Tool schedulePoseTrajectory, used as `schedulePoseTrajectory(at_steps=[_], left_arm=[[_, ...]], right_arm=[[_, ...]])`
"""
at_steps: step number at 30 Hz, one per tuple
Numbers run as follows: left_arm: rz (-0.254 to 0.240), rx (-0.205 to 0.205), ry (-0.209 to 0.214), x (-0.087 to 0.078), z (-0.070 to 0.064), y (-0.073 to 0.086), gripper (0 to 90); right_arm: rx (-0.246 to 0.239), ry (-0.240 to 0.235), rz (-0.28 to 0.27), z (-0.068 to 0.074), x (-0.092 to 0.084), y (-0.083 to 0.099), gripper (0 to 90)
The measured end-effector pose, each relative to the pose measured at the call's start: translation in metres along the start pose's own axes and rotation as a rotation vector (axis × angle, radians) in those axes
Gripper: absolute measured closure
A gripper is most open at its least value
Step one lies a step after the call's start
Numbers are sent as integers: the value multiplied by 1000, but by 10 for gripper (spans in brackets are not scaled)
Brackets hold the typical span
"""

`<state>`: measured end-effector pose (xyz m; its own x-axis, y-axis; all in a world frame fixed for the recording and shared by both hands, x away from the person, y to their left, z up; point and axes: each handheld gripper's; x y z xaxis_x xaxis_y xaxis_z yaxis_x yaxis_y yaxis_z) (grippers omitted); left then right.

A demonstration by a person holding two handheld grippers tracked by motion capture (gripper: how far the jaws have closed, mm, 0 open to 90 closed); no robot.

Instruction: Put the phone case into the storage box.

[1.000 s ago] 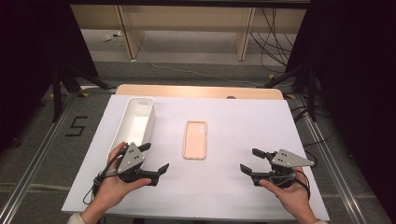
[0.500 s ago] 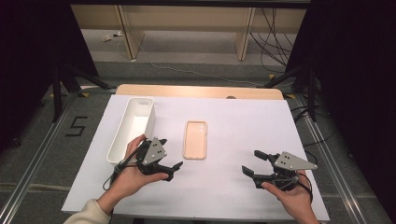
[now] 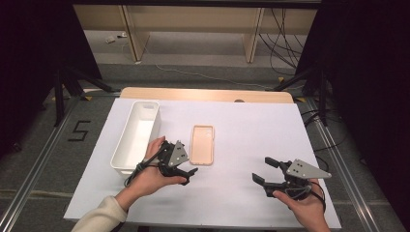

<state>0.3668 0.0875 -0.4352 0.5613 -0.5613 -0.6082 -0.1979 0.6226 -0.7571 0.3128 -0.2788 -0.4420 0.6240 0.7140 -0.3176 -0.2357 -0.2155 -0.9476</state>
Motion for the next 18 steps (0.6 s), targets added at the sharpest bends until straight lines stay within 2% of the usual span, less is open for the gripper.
schedulePoseTrajectory(at_steps=[1,2,4,5,8,11,12,13,18], left_arm=[[27,20,-4,1,1,-1,120],[31,24,0,3,0,-2,122],[34,36,-2,8,-1,-2,127],[58,55,-5,10,0,-4,131],[72,70,-8,16,0,-5,146],[103,83,5,23,0,-7,154],[124,100,14,25,1,-8,153],[134,110,14,29,1,-9,154],[174,142,22,42,1,-14,160]], right_arm=[[4,-6,-1,0,0,0,253],[-17,2,-14,-1,-1,0,252],[5,-6,-6,1,-1,1,252],[5,-8,-9,1,-1,1,252],[5,-10,-8,1,0,2,252],[-1,5,8,1,-2,2,252],[-1,6,27,1,-3,1,252],[2,1,9,1,-2,2,252],[4,3,8,1,-2,2,252]])
Point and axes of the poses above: each handheld gripper's, and its own axes: x roughly forward along the jaws, y roughly out of its underside, z roughly to its left, and after that the axes turned 2 degrees about -x, right-handed
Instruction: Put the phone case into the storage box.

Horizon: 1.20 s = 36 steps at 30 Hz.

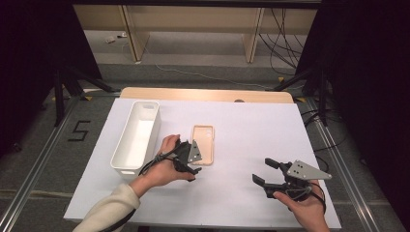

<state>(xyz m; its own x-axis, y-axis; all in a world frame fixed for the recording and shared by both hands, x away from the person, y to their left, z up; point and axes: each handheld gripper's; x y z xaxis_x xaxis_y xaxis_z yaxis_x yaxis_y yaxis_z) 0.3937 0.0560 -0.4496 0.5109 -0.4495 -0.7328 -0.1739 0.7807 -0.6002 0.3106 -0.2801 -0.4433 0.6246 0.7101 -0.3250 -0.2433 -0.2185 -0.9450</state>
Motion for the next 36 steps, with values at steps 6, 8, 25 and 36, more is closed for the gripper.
schedulePoseTrajectory(at_steps=[6,8,25,36], left_arm=[[62,62,11,13,2,-6,176],[77,72,15,17,2,-8,186],[161,136,-4,35,7,-12,196],[176,147,-8,40,10,-10,197]], right_arm=[[-5,-2,30,0,-2,0,252],[-7,-2,33,0,-2,0,252],[13,-13,13,1,0,1,252],[-3,-7,6,1,2,2,252]])
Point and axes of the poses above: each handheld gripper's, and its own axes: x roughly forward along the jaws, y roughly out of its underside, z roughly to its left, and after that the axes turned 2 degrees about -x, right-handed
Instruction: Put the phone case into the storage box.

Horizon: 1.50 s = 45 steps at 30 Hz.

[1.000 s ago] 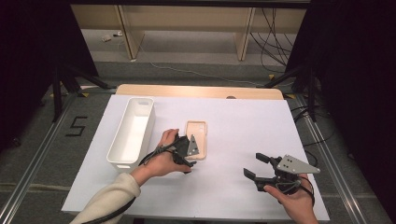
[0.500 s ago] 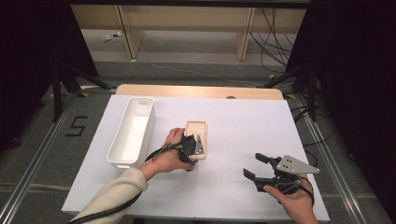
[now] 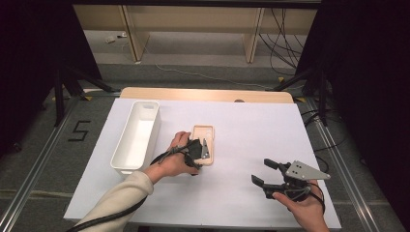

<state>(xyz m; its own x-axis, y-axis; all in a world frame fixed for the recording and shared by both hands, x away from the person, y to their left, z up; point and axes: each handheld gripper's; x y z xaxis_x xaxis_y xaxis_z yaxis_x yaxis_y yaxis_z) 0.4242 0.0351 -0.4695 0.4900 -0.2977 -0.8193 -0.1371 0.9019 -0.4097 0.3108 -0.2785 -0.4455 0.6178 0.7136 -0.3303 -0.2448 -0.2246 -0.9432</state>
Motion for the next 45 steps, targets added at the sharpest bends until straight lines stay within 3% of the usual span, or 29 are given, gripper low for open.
schedulePoseTrajectory(at_steps=[12,13,14,24,28,32,33,34,38,39,41,43,45], left_arm=[[15,28,-5,2,0,-4,198],[15,33,-7,2,0,-5,198],[16,36,-8,2,0,-5,201],[18,39,13,2,1,-5,213],[14,46,50,2,3,-4,277],[14,41,106,0,4,-4,416],[15,38,122,0,3,-4,456],[14,48,127,0,2,-4,493],[26,80,143,-1,-1,-6,607],[29,87,146,-1,-2,-6,628],[36,97,160,-1,-3,-7,673],[45,110,164,-1,-4,-8,696],[51,116,169,-1,-4,-10,717]], right_arm=[[12,-26,2,1,2,1,252],[0,-10,44,0,-1,0,252],[-1,-13,14,0,2,1,251],[-18,-20,1,-1,3,1,249],[-14,-19,7,-1,3,1,249],[-5,-13,35,0,1,1,249],[12,-32,16,1,3,2,249],[-10,-24,0,-1,4,2,248],[-2,-24,38,0,2,2,246],[-26,-16,25,-1,3,2,246],[-24,-19,27,-1,3,2,245],[-21,-27,7,-1,5,3,246],[-22,-23,28,-1,4,2,246]])
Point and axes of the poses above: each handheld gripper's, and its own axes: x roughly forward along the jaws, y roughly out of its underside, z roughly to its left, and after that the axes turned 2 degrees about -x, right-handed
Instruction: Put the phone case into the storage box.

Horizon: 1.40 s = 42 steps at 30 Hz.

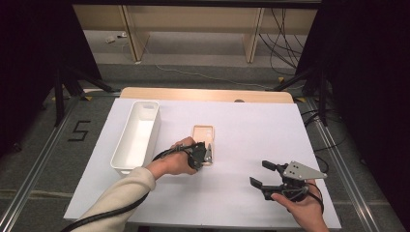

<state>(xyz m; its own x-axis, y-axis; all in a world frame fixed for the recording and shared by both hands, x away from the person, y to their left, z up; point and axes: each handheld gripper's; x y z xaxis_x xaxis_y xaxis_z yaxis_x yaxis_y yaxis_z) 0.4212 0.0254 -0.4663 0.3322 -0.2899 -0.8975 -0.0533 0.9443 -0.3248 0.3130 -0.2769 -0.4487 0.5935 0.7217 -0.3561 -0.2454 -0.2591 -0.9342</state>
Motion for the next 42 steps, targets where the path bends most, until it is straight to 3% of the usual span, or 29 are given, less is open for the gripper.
schedulePoseTrajectory(at_steps=[4,16,18,34,36,40,41,42], left_arm=[[14,31,4,0,0,-2,752],[18,56,25,0,-1,-3,803],[20,69,22,0,-1,-4,810],[23,90,29,1,-1,-5,839],[18,88,32,1,-1,-4,841],[16,93,34,1,-1,-4,849],[16,94,32,1,-1,-4,850],[15,94,31,1,-2,-4,851]], right_arm=[[-3,3,-2,0,0,0,246],[-3,-5,3,0,0,0,245],[16,-7,12,1,0,0,245],[31,-14,18,2,0,0,245],[6,-6,6,0,0,0,245],[34,-17,25,2,-1,0,245],[33,-15,20,2,-1,0,245],[0,-6,6,0,0,0,245]])
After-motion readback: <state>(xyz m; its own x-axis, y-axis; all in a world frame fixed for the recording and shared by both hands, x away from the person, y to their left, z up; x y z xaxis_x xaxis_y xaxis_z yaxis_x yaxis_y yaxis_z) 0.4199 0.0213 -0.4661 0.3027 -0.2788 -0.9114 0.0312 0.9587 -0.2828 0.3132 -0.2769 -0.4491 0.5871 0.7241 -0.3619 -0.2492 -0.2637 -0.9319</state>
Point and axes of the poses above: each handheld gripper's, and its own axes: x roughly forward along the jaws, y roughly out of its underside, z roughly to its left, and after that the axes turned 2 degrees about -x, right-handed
